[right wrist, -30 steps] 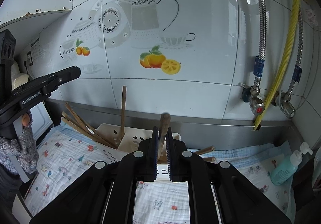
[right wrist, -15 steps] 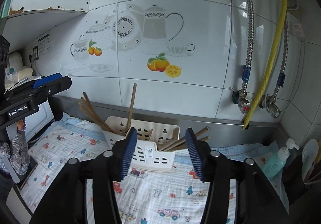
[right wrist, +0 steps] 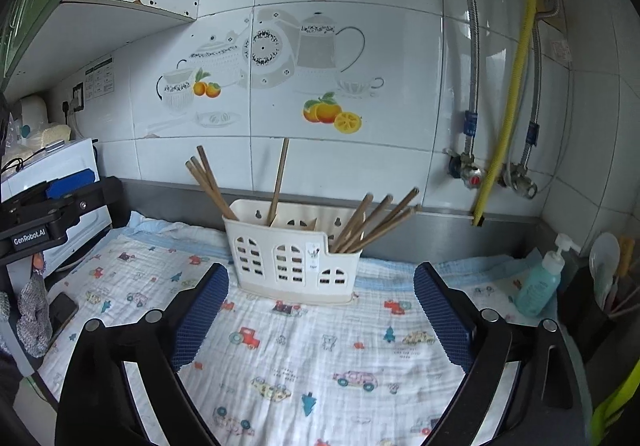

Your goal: Organize utensils

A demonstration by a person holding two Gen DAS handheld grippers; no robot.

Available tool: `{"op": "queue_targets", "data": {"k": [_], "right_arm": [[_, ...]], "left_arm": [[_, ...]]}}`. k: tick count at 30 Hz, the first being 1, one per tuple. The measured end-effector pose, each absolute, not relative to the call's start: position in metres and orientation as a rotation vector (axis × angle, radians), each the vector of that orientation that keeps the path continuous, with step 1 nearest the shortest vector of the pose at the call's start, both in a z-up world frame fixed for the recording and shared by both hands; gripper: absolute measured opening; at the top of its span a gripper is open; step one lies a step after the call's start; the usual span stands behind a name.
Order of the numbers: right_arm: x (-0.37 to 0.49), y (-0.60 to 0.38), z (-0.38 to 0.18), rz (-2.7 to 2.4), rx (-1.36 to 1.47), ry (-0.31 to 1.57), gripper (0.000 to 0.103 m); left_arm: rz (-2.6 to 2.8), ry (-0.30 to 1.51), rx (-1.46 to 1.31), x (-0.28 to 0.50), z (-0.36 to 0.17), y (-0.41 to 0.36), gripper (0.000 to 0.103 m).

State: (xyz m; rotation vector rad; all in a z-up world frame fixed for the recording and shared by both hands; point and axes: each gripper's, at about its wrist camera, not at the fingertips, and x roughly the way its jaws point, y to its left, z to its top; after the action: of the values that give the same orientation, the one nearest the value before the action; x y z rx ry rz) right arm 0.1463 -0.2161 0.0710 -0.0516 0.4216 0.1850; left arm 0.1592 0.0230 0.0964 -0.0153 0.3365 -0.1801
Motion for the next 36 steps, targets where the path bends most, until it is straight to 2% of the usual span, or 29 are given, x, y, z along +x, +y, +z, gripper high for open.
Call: {"op": "queue_targets", "data": {"k": [7, 36], "right_arm": [[0.128, -0.213, 0.055, 0.161, -0.007, 0.440, 0.093], [0.070, -0.217, 0.032, 0.115, 0.029, 0.457, 0.096]], "left_arm": [[-0.121, 0.358, -0.012, 0.135, 0.074, 0.035, 0.093], [-0.138, 0.401, 0.011, 0.079, 0.055, 0.032, 0.094]]}}
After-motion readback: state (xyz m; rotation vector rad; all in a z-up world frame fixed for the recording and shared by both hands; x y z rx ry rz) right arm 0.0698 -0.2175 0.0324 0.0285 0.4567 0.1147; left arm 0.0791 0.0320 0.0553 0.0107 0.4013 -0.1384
